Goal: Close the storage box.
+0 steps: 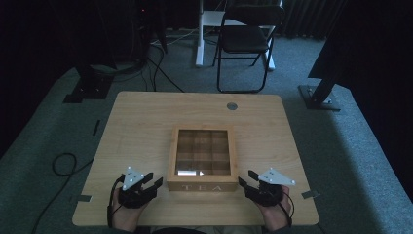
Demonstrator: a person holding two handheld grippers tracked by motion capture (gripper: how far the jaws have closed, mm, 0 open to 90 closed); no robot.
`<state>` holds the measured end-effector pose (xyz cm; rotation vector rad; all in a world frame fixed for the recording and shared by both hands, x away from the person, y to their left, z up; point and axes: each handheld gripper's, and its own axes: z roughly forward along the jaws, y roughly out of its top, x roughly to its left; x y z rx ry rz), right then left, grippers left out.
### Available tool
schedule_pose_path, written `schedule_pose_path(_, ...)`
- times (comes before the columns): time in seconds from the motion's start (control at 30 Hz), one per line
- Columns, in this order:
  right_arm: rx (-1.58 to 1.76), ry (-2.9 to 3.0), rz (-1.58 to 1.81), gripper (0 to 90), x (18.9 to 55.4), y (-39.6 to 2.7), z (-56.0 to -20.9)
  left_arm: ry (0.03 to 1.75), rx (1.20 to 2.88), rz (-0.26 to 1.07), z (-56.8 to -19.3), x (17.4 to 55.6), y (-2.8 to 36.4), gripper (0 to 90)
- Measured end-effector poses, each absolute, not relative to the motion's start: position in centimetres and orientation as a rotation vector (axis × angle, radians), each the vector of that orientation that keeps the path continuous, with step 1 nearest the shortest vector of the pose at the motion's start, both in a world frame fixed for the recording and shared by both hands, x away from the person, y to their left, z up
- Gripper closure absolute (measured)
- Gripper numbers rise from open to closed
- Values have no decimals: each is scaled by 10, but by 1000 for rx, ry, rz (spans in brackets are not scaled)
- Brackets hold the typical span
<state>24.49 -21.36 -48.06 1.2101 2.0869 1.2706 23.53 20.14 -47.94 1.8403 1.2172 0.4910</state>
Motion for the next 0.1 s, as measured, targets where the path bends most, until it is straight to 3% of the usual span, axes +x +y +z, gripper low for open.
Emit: schedule_pose_path(0.1, 1240, 2047, 1265, 481, 253, -225, -476, 1239, 1827, 508, -479, 238, 207, 549)
